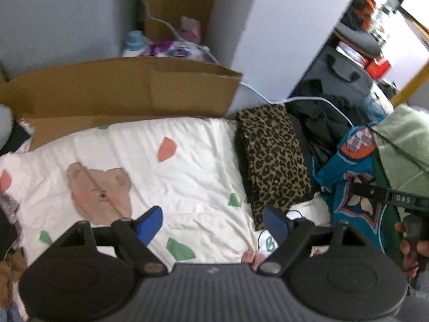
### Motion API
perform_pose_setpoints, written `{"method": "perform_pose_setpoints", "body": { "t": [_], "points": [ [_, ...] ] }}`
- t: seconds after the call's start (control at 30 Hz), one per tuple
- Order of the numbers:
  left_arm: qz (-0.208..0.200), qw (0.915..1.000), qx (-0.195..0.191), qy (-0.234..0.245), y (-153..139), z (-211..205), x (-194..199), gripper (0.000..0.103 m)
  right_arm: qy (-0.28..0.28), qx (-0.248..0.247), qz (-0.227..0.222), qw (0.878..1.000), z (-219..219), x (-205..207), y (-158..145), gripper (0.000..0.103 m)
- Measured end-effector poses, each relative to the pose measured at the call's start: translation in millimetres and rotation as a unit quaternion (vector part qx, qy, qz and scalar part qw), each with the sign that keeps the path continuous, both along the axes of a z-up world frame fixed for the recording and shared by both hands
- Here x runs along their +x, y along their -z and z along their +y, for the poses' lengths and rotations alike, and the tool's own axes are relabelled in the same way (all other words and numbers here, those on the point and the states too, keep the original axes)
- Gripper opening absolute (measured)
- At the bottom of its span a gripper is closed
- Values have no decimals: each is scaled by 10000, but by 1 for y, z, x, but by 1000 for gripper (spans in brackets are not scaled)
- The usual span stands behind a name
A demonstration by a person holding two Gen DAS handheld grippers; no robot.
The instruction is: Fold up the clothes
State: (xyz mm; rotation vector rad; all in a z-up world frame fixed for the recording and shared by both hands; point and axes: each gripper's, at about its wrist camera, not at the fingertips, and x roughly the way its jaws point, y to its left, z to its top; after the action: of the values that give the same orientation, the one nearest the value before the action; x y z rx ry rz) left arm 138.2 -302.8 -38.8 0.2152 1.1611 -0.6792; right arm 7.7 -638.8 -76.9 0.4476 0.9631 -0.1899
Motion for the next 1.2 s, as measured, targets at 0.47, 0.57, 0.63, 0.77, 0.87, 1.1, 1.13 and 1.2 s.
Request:
{"method": "perform_pose_setpoints", "body": {
  "t": [0.47,0.57,0.63,0.77,0.87,1.1,1.13,1.2],
  "points": [
    [-555,9979,264,-214,-78,61,0,96,-375,-266,2,9989,36,18,-88,101],
    [-666,9971,301,-187,-91,79,-1,98,-384,-318,7,9988,47,22,-110,101],
    [-686,9971,257,-189,-99,94,-2,99,-390,-352,9,9986,55,25,-124,101],
    [-761,9960,300,-359,-112,126,-3,99,-418,-345,-40,9985,77,24,-141,101],
    [-856,9941,379,-553,-120,151,-4,100,-443,-277,-140,9985,96,19,-157,101],
    [-1235,9854,312,-1127,-129,206,-12,102,-770,-200,-288,9964,151,8,-180,101],
    [-1309,9828,331,-1257,-127,214,-13,102,-829,-182,-296,9960,159,8,-180,101],
    [-1274,9798,319,-1507,-119,228,-13,102,-919,-144,-311,9952,172,7,-178,101]
  ]
}}
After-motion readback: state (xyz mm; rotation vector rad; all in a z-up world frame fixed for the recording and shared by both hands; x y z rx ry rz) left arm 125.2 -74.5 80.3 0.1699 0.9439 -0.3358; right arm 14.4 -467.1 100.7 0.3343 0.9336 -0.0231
